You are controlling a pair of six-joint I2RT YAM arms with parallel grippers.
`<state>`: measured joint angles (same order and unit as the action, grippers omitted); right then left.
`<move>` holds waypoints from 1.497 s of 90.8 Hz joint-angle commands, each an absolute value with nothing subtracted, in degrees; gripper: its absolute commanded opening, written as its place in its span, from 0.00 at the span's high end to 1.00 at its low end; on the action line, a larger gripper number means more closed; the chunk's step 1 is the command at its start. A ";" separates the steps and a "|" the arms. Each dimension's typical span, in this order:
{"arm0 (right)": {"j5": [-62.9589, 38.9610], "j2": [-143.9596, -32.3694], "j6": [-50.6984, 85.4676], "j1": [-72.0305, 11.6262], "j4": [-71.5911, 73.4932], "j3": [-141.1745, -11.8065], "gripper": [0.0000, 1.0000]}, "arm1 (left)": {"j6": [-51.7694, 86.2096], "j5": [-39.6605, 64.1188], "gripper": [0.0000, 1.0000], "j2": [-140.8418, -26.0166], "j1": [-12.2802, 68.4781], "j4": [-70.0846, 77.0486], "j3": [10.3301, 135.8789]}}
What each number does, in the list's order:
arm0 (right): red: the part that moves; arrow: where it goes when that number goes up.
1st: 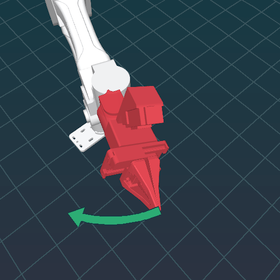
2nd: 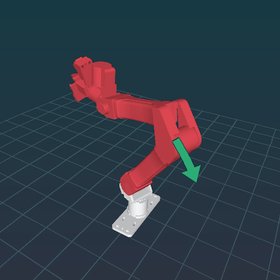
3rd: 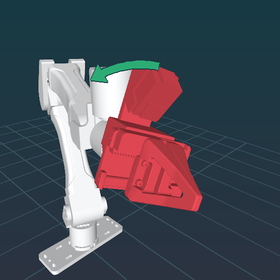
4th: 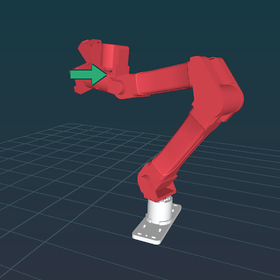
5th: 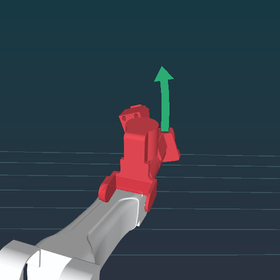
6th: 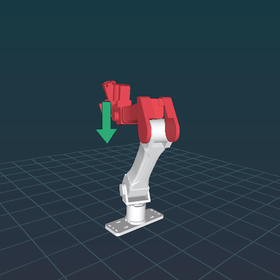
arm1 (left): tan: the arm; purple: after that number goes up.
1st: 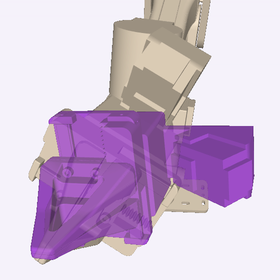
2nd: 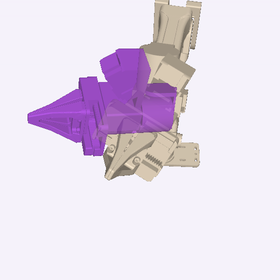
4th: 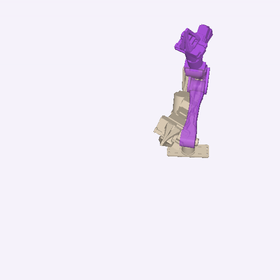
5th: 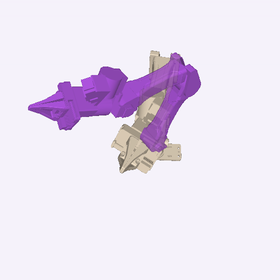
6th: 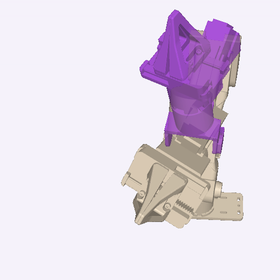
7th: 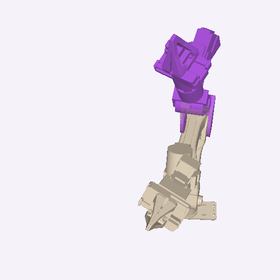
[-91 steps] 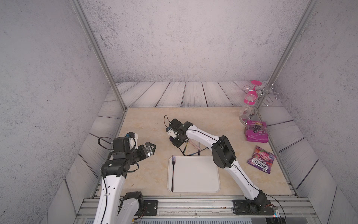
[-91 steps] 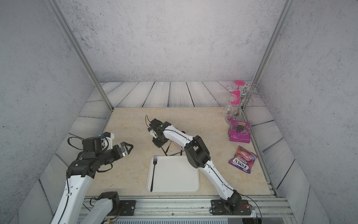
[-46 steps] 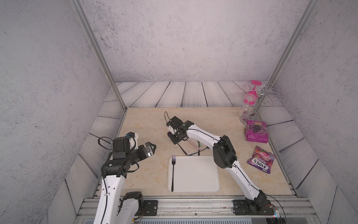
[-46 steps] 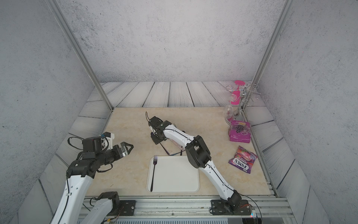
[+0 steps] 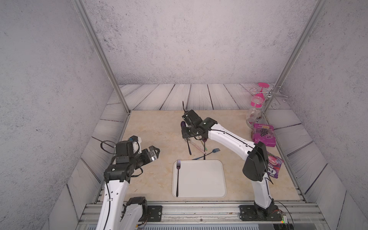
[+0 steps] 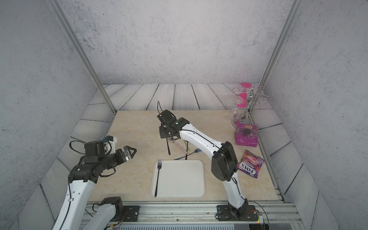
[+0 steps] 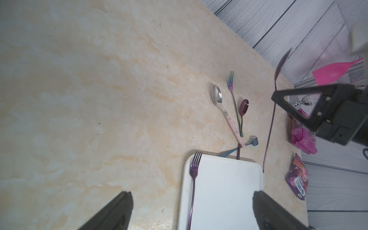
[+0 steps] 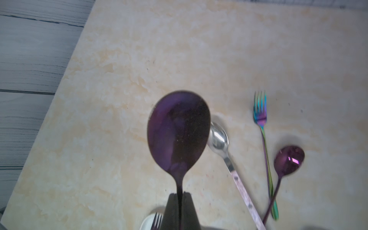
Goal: Set the spoon and fork side by side
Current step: Pick up the spoon from the center of the board, then place the spoon on the tray.
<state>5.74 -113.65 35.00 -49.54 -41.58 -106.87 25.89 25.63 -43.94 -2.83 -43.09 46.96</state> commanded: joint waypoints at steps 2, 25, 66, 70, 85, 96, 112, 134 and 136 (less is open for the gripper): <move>7.67 -105.44 49.96 -54.22 -39.77 -91.05 1.00 | 25.40 25.07 0.01 -42.89 -3.10 -42.98 46.49; 9.09 -100.54 65.47 -62.18 -34.38 -74.43 1.00 | 25.22 25.91 0.00 -41.46 -3.14 -42.80 46.49; 9.24 -109.40 67.23 -65.68 -37.02 -80.69 1.00 | 25.21 26.30 0.00 -40.81 -3.16 -42.32 46.36; 9.23 -110.01 67.16 -65.82 -37.23 -81.19 1.00 | 25.22 26.37 0.01 -40.70 -3.13 -42.28 46.32; 8.67 -111.70 67.37 -66.03 -37.26 -82.18 1.00 | 25.16 26.70 0.00 -40.68 -3.15 -41.97 46.23; 8.19 -112.96 67.11 -66.09 -37.41 -83.25 1.00 | 25.14 26.81 0.01 -40.62 -3.13 -42.01 46.30; 8.07 -114.57 66.89 -66.34 -38.04 -84.74 1.00 | 25.14 26.87 0.01 -40.48 -3.10 -41.98 46.32; 7.44 -116.55 66.34 -66.29 -38.57 -86.56 1.00 | 25.14 26.89 0.00 -40.25 -3.15 -42.01 46.32; 7.40 -116.66 66.31 -66.25 -38.69 -86.57 1.00 | 25.14 26.89 0.01 -40.25 -3.16 -42.01 46.32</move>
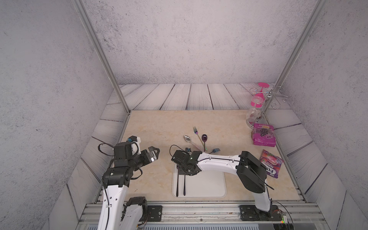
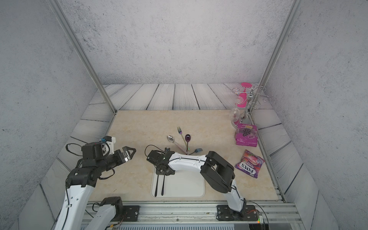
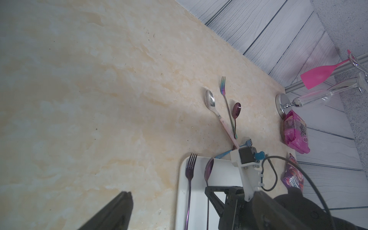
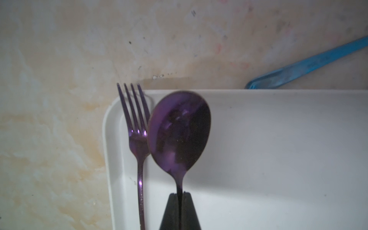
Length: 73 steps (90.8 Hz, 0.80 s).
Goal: Set the spoon and fork side by side
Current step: Place the spoon on the tray.
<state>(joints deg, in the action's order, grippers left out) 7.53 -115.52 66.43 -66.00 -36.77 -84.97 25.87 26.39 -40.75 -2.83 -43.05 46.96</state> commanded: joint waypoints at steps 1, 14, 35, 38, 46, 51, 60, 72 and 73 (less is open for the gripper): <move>7.39 -116.69 66.29 -66.26 -38.68 -86.57 1.00 | 25.14 26.94 0.00 -40.25 -3.16 -42.01 46.32; 7.04 -117.02 66.69 -66.19 -38.64 -86.48 1.00 | 25.03 26.98 0.01 -40.34 -3.15 -41.95 46.32; 6.79 -117.16 67.11 -66.18 -38.77 -86.06 1.00 | 25.05 27.16 0.01 -40.52 -3.11 -42.06 46.32; 6.77 -117.21 67.14 -66.18 -38.83 -86.05 1.00 | 25.03 27.16 0.01 -40.52 -3.11 -42.09 46.32; 6.77 -117.57 67.17 -66.10 -39.26 -86.05 1.00 | 24.98 27.16 0.01 -40.43 -3.15 -42.08 46.32; 6.65 -117.81 67.01 -66.14 -39.29 -86.19 1.00 | 25.05 27.16 0.00 -40.43 -3.16 -42.10 46.32; 6.28 -118.54 66.71 -66.01 -39.52 -86.79 1.00 | 25.05 27.07 0.01 -40.53 -3.14 -42.11 46.32; 5.43 -119.41 66.57 -65.92 -39.77 -87.32 0.98 | 25.04 27.07 0.01 -40.46 -3.09 -42.10 46.33; 5.39 -119.42 66.55 -65.87 -39.70 -87.30 0.97 | 25.05 27.11 0.00 -40.45 -3.13 -42.10 46.33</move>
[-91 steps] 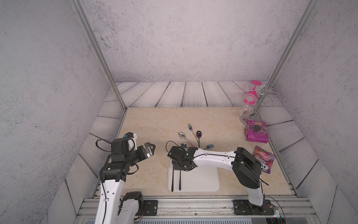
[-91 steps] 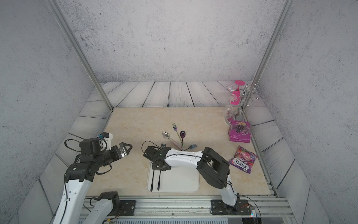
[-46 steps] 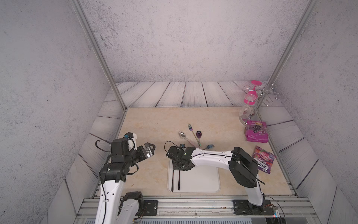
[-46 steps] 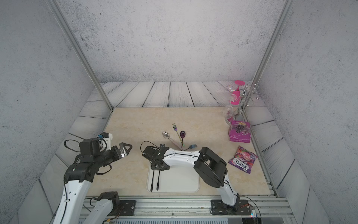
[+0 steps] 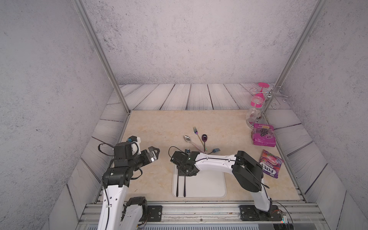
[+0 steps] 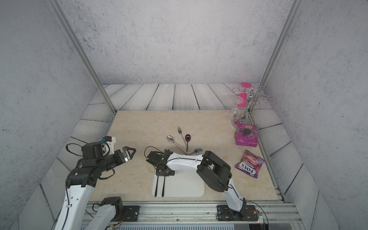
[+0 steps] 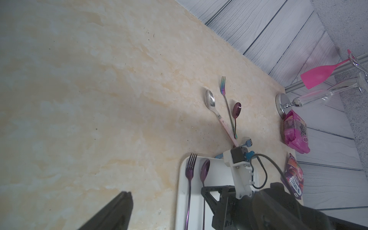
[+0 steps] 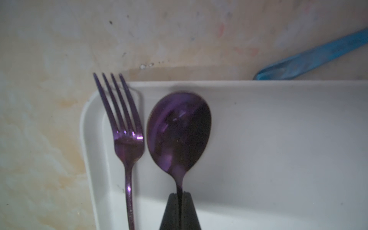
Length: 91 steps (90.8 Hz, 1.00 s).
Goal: Set the spoon and fork side by side
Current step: Place the spoon on the tray.
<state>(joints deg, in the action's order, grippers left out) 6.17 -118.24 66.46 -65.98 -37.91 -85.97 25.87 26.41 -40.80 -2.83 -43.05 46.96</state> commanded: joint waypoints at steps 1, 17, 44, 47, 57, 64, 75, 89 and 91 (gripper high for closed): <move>5.33 -119.43 66.59 -65.85 -39.76 -87.33 0.97 | 25.05 27.09 0.01 -40.44 -3.15 -42.10 46.32; 5.01 -119.39 66.92 -65.75 -39.55 -87.02 0.91 | 25.05 26.99 0.01 -40.19 -3.16 -42.19 46.41; 4.72 -118.34 66.72 -65.78 -40.11 -86.56 0.80 | 25.05 26.89 0.01 -39.99 -3.12 -42.23 46.41; 4.55 -118.09 66.62 -65.79 -39.89 -86.46 0.80 | 25.05 26.89 0.01 -39.99 -3.15 -42.27 46.41; 4.26 -116.70 66.74 -65.81 -38.75 -85.25 0.74 | 25.04 26.82 0.01 -40.08 -3.16 -42.32 46.41; 4.19 -115.02 66.81 -65.97 -37.66 -83.90 0.69 | 25.05 26.72 0.01 -40.23 -3.16 -42.36 46.41; 5.28 -111.09 64.15 -66.27 -36.37 -82.27 0.59 | 25.11 26.64 0.00 -40.66 -3.16 -42.35 46.40; 10.26 -103.98 53.80 -66.17 -39.82 -81.87 0.43 | 25.14 26.63 0.01 -41.41 -3.10 -42.54 46.41; 11.13 -102.94 51.13 -66.07 -40.67 -81.84 0.41 | 25.14 26.65 0.00 -41.53 -3.13 -42.60 46.41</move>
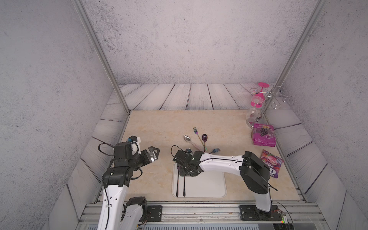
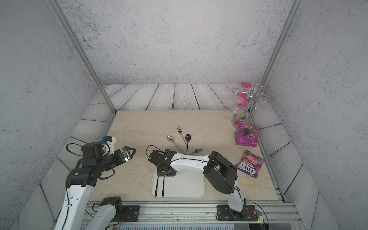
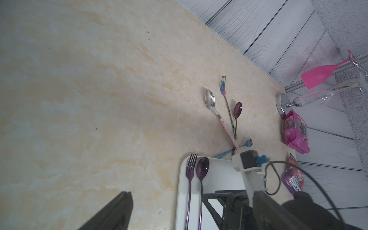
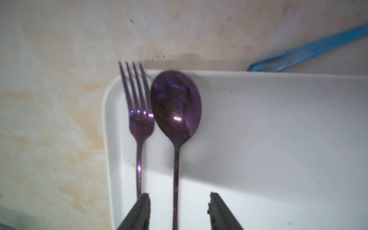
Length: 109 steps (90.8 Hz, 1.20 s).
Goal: Set the spoon and fork side by side
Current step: Place the spoon on the tray, then pick up the fork at the center of the board.
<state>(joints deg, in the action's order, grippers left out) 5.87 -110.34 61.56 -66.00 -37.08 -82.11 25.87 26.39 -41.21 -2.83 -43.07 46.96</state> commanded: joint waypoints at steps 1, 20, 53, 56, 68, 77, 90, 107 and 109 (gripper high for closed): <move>11.63 -102.58 50.31 -65.95 -41.12 -81.83 0.40 | 25.14 26.64 0.01 -41.60 -3.10 -42.62 46.41; 10.10 -95.46 24.65 -57.67 -43.81 -80.53 0.34 | 25.14 27.79 0.01 -43.37 -3.05 -42.71 46.24; -4.57 -111.45 2.40 -38.53 -46.41 -96.47 0.40 | 24.97 28.92 0.01 -47.69 -2.46 -42.36 46.36; -4.58 -113.46 2.11 -37.68 -46.51 -98.29 0.41 | 24.92 29.18 0.01 -47.94 -2.42 -42.36 46.40; -5.50 -121.54 1.96 -35.11 -47.68 -106.04 0.44 | 24.87 29.36 0.01 -48.25 -2.19 -42.36 46.41; -5.69 -126.83 2.28 -34.41 -48.17 -110.97 0.46 | 24.87 29.28 0.01 -48.09 -2.10 -42.28 46.38; -1.71 -131.45 4.42 -34.03 -50.57 -116.40 0.52 | 24.95 29.05 0.01 -48.16 -2.01 -42.32 46.40; 0.80 -123.28 14.54 -33.84 -47.32 -105.87 0.54 | 25.04 28.83 0.01 -48.19 -1.93 -42.36 46.33; 0.79 -121.68 16.38 -33.79 -46.75 -103.86 0.54 | 25.00 28.87 0.01 -48.15 -1.89 -42.30 46.32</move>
